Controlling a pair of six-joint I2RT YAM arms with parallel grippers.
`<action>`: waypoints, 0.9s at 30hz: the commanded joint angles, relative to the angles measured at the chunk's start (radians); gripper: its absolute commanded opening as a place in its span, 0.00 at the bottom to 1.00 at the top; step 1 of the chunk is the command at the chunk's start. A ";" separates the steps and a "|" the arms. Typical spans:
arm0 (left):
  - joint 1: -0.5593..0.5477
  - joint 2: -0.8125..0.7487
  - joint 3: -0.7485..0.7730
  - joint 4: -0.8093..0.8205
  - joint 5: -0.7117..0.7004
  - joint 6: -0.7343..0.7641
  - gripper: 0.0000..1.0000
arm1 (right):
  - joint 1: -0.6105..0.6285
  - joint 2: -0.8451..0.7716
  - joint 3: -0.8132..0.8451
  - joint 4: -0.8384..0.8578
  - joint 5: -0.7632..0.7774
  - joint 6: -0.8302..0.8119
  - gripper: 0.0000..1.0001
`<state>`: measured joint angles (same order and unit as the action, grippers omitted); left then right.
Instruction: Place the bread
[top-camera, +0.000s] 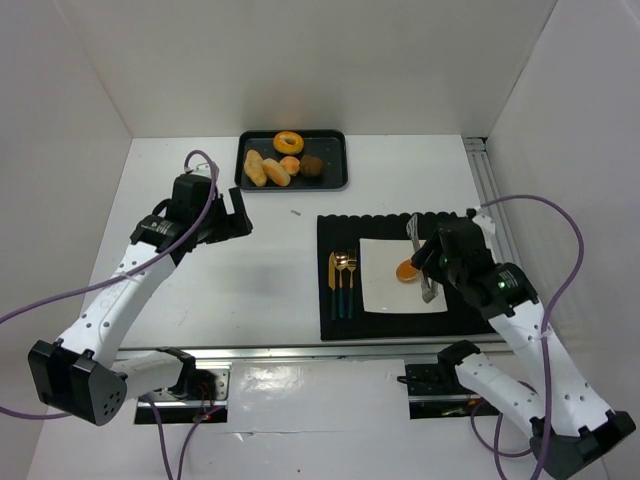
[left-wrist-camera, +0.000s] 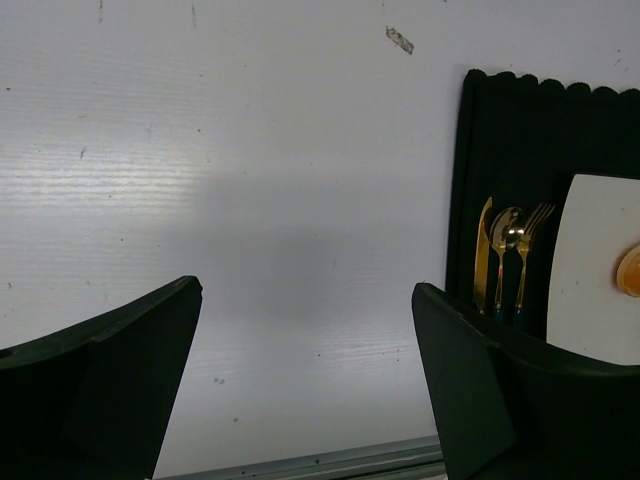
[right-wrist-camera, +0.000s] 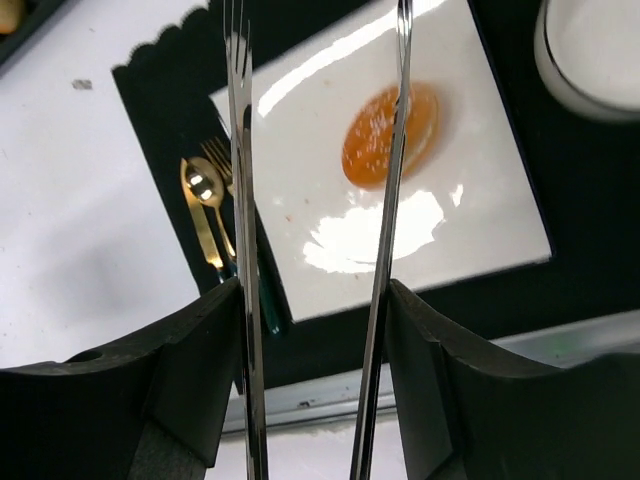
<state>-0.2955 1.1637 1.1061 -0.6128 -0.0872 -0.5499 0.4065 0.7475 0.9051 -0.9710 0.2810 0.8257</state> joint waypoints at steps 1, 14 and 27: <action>-0.004 0.011 0.063 -0.013 -0.035 0.007 1.00 | 0.021 0.106 0.084 0.127 0.040 -0.091 0.63; 0.042 0.057 0.081 -0.088 0.000 -0.045 1.00 | 0.569 0.746 0.253 0.649 0.205 -0.175 0.62; 0.125 0.028 0.083 -0.119 0.009 -0.064 1.00 | 0.609 1.234 0.552 0.770 0.167 -0.232 0.84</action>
<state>-0.1871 1.2205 1.1526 -0.7280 -0.0902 -0.5892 1.0245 1.9892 1.3472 -0.2405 0.4438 0.6044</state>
